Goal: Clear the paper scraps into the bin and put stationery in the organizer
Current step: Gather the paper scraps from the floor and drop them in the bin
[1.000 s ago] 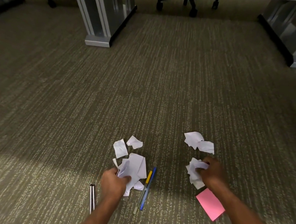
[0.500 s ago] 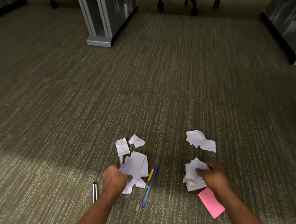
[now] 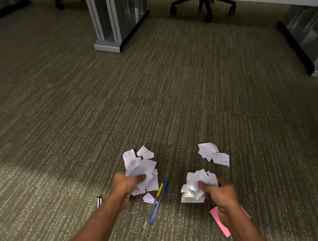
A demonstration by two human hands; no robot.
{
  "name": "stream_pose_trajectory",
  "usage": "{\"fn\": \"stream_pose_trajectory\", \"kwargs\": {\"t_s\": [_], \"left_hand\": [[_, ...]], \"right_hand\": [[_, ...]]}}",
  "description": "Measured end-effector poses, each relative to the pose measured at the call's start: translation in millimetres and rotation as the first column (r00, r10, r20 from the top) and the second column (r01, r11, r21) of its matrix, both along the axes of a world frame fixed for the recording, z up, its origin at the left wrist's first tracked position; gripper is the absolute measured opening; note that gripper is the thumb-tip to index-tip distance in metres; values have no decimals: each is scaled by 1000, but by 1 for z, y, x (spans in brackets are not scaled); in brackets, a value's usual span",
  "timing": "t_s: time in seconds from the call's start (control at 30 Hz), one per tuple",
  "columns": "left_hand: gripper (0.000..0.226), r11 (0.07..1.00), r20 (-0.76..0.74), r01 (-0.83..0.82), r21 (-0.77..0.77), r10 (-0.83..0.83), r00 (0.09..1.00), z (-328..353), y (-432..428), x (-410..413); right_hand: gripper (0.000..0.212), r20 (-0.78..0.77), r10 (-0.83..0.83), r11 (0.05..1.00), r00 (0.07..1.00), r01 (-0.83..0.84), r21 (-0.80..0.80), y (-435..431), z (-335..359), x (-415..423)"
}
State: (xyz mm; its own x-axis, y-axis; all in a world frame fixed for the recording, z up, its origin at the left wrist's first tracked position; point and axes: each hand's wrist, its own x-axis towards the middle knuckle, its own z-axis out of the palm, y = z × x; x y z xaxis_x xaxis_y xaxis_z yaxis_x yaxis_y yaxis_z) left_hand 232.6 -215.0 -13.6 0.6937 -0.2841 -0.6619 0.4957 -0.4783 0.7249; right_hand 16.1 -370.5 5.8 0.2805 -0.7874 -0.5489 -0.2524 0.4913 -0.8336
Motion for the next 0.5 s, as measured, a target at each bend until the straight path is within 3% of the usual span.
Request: {"fn": "stream_pose_trajectory", "kwargs": {"t_s": [0.2, 0.5], "left_hand": [[29, 995, 214, 82, 61, -93, 972, 1, -28, -17], [47, 993, 64, -113, -22, 114, 991, 3, -24, -23]], "right_hand": [[24, 5, 43, 999, 999, -43, 0, 9, 2, -2], [20, -53, 45, 998, 998, -42, 42, 19, 1, -17]]}}
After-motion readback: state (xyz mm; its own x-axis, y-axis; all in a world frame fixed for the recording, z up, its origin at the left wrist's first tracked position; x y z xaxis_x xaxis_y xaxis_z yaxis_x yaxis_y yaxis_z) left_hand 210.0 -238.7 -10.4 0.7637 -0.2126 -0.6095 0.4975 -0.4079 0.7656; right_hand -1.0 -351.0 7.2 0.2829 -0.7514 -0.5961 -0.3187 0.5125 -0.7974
